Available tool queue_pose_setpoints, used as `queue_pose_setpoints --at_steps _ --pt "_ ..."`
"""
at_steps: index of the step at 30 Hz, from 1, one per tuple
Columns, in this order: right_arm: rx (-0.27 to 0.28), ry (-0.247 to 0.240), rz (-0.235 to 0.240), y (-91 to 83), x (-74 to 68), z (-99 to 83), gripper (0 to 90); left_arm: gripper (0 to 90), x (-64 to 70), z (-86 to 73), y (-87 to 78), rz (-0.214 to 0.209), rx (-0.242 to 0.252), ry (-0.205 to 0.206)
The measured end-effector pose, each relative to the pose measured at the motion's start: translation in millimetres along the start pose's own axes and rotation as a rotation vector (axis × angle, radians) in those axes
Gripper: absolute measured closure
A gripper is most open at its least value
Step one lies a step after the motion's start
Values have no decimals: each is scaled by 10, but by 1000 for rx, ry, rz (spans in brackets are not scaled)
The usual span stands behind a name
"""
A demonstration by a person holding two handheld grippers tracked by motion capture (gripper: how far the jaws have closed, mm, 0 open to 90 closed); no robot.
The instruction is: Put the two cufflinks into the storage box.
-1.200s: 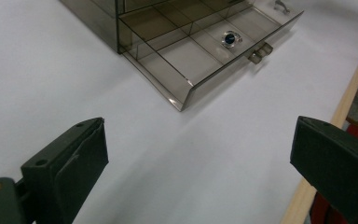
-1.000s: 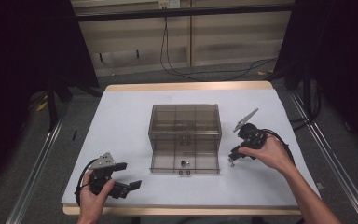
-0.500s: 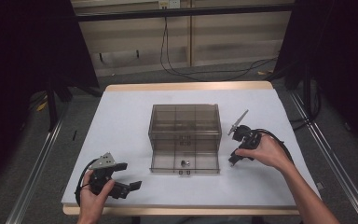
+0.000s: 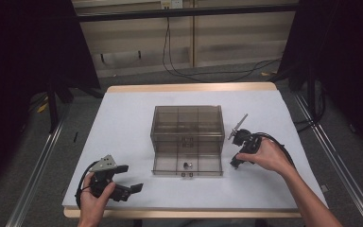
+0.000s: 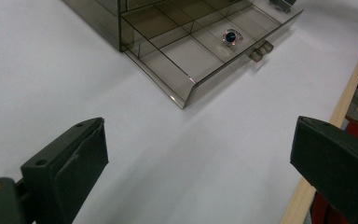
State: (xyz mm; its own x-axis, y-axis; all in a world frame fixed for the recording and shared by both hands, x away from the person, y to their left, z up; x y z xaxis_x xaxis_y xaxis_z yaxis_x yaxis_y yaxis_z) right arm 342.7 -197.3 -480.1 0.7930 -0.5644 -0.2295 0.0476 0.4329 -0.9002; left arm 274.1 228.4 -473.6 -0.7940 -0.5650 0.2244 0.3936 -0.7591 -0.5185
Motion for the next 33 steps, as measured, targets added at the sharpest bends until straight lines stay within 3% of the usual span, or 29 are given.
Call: queue_pose_setpoints --at_steps 5,17,33 --pt "-1 1 -2 -13 -12 1 752 39 -3 -1 2 3 -1 4" --pt "75 42 17 -117 12 -57 752 39 -14 -5 -4 0 1 2" --pt "155 20 18 -241 4 -68 753 39 -17 -5 -12 -1 3 5"
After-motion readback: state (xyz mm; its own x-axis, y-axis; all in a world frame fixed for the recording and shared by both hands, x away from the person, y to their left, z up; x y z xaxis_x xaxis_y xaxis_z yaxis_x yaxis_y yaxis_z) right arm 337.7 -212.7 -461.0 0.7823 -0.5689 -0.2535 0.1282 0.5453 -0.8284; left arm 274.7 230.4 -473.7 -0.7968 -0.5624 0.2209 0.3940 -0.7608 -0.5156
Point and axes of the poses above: each handheld gripper's, and its own axes: y roughly forward along the jaws, z roughly out of its top, x roughly to its right, the point moved 3 cm from there along y, roughly forward along the jaws, and after that the axes turned 6 degrees about x, right-handed, at the moved point
